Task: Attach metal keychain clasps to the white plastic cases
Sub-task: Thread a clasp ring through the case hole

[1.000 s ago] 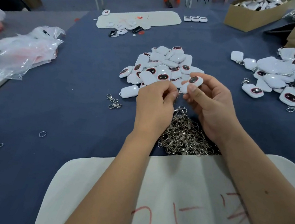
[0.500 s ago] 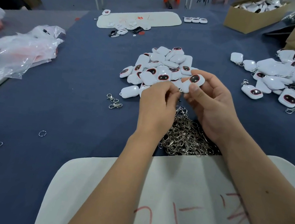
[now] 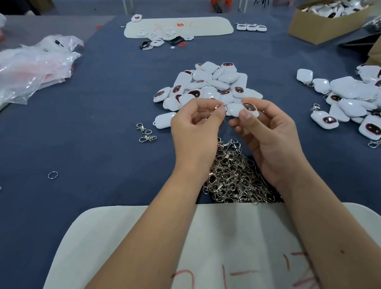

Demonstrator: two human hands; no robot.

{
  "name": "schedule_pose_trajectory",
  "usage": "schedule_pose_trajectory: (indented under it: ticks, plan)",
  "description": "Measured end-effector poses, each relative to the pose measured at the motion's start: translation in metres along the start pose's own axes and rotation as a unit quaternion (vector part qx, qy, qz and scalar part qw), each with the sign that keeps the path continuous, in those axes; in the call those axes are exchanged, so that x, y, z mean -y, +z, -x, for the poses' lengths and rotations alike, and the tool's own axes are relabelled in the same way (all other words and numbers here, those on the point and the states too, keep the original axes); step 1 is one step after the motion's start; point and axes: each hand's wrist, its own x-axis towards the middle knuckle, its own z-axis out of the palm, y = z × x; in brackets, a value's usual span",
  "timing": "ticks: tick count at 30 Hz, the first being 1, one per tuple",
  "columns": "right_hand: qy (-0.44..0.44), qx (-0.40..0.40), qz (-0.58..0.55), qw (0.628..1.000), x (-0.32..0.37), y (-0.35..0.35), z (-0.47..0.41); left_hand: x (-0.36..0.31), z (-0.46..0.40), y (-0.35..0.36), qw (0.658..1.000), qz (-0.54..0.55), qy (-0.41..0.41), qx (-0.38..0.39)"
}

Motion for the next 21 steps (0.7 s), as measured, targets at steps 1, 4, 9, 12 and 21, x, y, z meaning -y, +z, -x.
schedule_pose_trajectory:
  ticks: [1,4,9,12,21]
  plan:
    - [0.001,0.000,0.001,1.000,0.000,0.001,0.000,0.000,0.000,-0.001,0.999,-0.020,0.025,-0.002]
    - [0.007,-0.010,-0.005,1.000,0.000,0.001,0.000,0.001,0.001,-0.002,0.993,-0.079,0.088,0.003]
    - [0.006,-0.023,-0.010,1.000,-0.001,-0.001,0.000,0.002,0.000,-0.003,0.975,-0.165,0.144,0.021]
    - [0.000,-0.022,-0.011,1.000,-0.001,-0.002,0.000,0.004,-0.006,-0.009,0.962,-0.214,0.162,0.055]
    - [-0.052,-0.030,0.141,0.988,-0.006,-0.001,0.001,0.005,-0.013,-0.020,0.886,-0.379,0.236,0.123]
